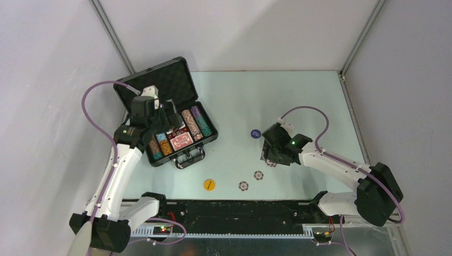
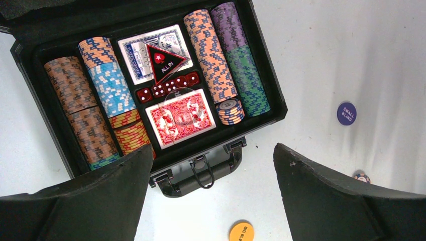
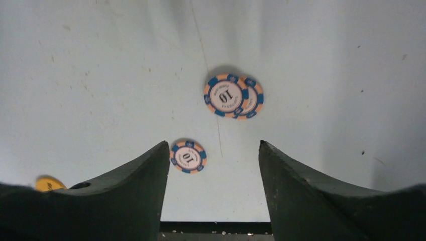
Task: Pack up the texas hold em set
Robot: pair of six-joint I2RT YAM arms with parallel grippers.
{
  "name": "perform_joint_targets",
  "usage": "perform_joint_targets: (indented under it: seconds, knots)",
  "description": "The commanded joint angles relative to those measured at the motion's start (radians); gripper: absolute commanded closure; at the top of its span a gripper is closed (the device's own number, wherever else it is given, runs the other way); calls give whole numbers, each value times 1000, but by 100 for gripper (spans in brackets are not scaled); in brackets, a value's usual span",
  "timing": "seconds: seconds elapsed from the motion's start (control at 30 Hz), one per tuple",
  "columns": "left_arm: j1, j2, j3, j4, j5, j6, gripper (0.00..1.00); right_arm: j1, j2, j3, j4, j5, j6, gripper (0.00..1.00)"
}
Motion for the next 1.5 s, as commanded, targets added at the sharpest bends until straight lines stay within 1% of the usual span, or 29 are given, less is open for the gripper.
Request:
perform_joint_targets:
  seconds: [0.0,0.13,0.3,0.37,0.47,0.57,0.63,0.77,1.0,1.13,1.47]
  knots:
    - [8,-4,-3,16,10,26,6,74,33,30,-37,3,58,28]
    - [7,-4,-2,17,11,27,6,100,87,46,-50,-17,102,25]
    - [7,-1,-3,16,13,27,6,104,110,93,-51,50,99,30]
    - [7,-1,-3,16,14,27,6,94,131,138,-97,101,92,27]
    - [7,-2,-3,16,14,27,6,56,206,195,-136,107,67,20]
    - [8,-1,-4,17,13,27,6,9,269,202,-116,67,40,14]
    - [8,-3,-4,16,11,28,6,-1,305,202,-102,62,36,10]
    - [7,-2,-4,17,12,28,6,-20,363,202,-92,70,36,4]
    - [9,1,-3,17,11,30,6,-39,406,202,-54,48,14,4]
    - [10,2,-2,18,12,30,6,-41,419,197,-64,66,20,4]
    - [9,3,-3,17,10,30,6,-62,394,104,-43,69,23,7]
